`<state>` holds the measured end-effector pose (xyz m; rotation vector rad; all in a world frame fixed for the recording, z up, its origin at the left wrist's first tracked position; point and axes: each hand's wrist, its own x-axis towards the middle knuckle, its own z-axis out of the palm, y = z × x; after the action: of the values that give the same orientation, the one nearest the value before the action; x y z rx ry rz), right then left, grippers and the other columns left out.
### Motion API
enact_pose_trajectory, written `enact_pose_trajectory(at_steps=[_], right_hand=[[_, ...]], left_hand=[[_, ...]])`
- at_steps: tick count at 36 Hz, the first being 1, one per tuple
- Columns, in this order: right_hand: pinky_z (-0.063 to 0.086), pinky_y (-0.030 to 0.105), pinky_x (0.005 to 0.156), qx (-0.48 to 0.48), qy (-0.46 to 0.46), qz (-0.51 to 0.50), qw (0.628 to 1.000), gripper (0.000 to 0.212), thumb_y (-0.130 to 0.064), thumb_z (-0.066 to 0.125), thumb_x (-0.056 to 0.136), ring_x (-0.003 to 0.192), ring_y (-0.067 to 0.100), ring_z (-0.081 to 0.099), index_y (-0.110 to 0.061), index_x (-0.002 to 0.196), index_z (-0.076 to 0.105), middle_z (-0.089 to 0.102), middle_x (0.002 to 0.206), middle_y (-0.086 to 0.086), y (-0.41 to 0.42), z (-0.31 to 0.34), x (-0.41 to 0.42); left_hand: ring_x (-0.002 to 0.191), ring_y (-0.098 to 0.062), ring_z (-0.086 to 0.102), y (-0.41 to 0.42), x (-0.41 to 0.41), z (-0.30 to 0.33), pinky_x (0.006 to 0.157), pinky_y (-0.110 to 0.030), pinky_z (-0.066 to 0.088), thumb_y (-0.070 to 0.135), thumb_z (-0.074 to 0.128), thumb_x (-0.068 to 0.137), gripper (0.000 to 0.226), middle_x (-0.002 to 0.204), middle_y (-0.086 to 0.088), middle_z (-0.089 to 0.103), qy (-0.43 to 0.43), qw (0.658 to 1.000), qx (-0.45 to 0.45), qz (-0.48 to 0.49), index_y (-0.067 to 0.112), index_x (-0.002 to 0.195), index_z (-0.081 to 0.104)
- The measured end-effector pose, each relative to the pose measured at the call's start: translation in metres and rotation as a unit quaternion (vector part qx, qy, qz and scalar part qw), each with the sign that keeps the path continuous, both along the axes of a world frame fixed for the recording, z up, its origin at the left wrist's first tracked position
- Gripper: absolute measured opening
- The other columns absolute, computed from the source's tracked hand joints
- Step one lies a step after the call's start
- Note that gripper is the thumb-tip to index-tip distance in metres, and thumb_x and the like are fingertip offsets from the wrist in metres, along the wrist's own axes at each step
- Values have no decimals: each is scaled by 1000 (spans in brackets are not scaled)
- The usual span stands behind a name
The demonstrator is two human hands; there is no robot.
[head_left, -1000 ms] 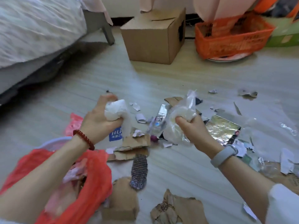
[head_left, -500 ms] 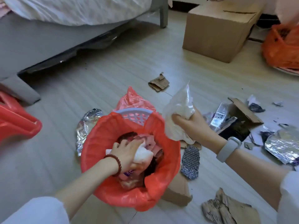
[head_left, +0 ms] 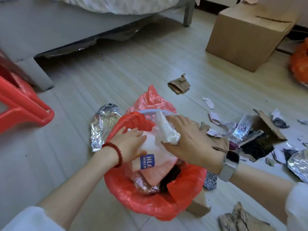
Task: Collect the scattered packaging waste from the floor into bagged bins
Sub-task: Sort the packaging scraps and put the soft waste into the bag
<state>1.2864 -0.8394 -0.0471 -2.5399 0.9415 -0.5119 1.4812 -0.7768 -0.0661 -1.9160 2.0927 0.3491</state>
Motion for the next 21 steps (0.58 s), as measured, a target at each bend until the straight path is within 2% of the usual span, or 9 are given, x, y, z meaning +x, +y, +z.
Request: enact_pose_trajectory(at_steps=[2, 5, 7, 9, 11, 13, 15, 17, 21], right_hand=[[35, 38, 96, 1, 103, 0, 995, 69, -53, 52, 78, 118, 29, 41, -22, 137, 33, 44, 130, 2, 9, -14, 18], [26, 49, 106, 11, 222, 47, 974, 87, -60, 55, 77, 136, 31, 17, -33, 144, 7, 22, 146, 4, 17, -42, 35], [31, 57, 101, -1, 267, 103, 958, 95, -66, 57, 70, 138, 37, 12, -38, 142, 1, 15, 150, 7, 17, -58, 41], [42, 62, 84, -23, 307, 154, 939, 95, -71, 56, 58, 129, 44, 31, -38, 138, 17, 30, 144, 11, 19, -69, 50], [45, 65, 73, -37, 349, 177, 920, 94, -79, 35, 54, 121, 48, 40, -39, 137, 23, 37, 142, 15, 23, -81, 57], [31, 73, 85, -65, 386, 220, 893, 94, -80, 15, 58, 131, 52, 22, -41, 141, -1, 13, 154, 16, 23, -100, 62], [16, 74, 94, -30, 423, 230, 876, 88, -77, 26, 72, 137, 47, 3, -43, 140, -18, -10, 156, 11, 23, -118, 63], [8, 75, 96, -1, 447, 222, 867, 92, -69, 42, 79, 138, 46, -4, -41, 140, -20, -16, 155, 11, 25, -127, 68], [0, 75, 97, 33, 493, 213, 843, 88, -65, 42, 82, 139, 42, -17, -45, 137, -23, -23, 153, 10, 24, -144, 75]], left_hand=[[139, -11, 23, 8, 13, -1, 112, -34, 12, 38, 36, 95, 39, 146, 8, 35, 33, 996, -76, 31, 24, 129, 48], [119, -21, 51, 23, 27, -6, 97, -41, 39, 25, 37, 83, 37, 122, -4, 61, 105, 958, -245, 107, 19, 103, 68], [111, -27, 48, 30, 34, -11, 89, -41, 46, 15, 48, 77, 34, 117, -12, 61, 132, 925, -325, 147, 13, 104, 67], [121, -29, 39, 32, 39, -22, 102, -38, 33, 11, 50, 85, 43, 133, -14, 48, 158, 912, -318, 205, 11, 128, 52], [134, -28, 28, 32, 39, -30, 110, -31, 19, 13, 46, 93, 51, 146, -10, 33, 231, 900, -257, 267, 17, 142, 31], [139, -21, 23, 30, 40, -38, 110, -22, 14, 12, 43, 95, 53, 149, -7, 29, 295, 879, -238, 290, 20, 144, 25], [139, -18, 24, 28, 39, -42, 107, -16, 14, 10, 40, 95, 52, 149, -6, 31, 313, 865, -260, 294, 21, 144, 27], [137, -18, 28, 27, 39, -45, 102, -9, 15, 7, 39, 95, 52, 147, -6, 35, 318, 862, -272, 285, 21, 143, 29], [127, -21, 42, 28, 40, -48, 94, -9, 23, 7, 37, 95, 51, 139, -6, 45, 316, 862, -274, 287, 23, 142, 30]])
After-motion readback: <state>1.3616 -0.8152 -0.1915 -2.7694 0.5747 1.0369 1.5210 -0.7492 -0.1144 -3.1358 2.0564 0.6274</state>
